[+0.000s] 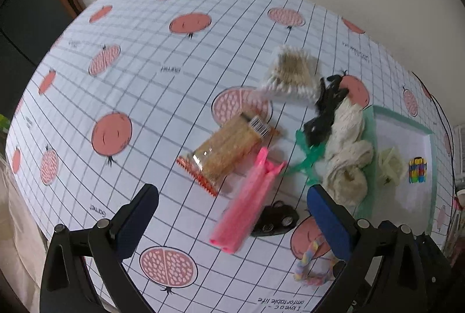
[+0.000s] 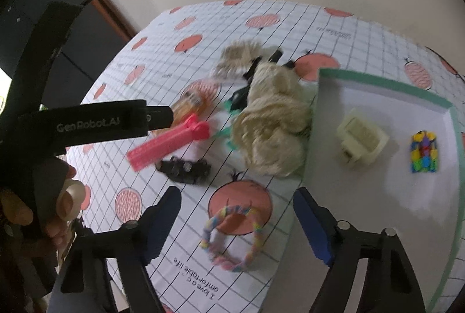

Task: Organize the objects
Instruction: 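Move both tools back toward the pink roller and beaded bracelet, then grasp the pastel beaded bracelet with the right gripper while the left gripper grasps the pink roller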

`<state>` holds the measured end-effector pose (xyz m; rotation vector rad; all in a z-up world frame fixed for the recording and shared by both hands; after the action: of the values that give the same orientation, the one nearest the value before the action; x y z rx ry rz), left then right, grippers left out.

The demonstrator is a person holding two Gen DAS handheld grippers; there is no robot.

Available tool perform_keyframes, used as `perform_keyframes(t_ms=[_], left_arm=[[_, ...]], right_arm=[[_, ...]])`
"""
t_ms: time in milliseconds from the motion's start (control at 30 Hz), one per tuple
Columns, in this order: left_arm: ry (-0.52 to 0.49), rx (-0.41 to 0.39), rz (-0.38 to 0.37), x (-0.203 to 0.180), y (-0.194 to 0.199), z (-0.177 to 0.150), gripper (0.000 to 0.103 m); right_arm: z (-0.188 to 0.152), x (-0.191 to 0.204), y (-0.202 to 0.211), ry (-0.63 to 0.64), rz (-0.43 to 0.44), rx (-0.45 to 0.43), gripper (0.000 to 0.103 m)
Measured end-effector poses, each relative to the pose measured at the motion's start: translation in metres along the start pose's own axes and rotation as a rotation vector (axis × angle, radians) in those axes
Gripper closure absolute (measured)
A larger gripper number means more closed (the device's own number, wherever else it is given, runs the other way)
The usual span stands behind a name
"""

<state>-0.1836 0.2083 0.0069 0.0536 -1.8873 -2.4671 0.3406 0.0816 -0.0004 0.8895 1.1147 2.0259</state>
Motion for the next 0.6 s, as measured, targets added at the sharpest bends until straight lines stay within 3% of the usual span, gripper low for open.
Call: perform_keyframes(t_ms=[600], left_arm=[[-0.126, 0.042, -0.039, -0.009, -0.017, -0.01, 0.002]], right_arm=[[-0.021, 0.002, -0.021, 0.008, -0.023, 0.121, 0.058]])
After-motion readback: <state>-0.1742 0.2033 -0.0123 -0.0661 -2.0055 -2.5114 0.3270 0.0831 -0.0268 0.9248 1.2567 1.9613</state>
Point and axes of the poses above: each gripper's, at about its wrist camera, not at the fingertips, and y roughly against the way its jaws point, x to its left, z to its top, the point moved 7 cm from there along -y, roughly the way its jaws point, and after that the axes turned 4 degrees about y, right-handed, at the moved point
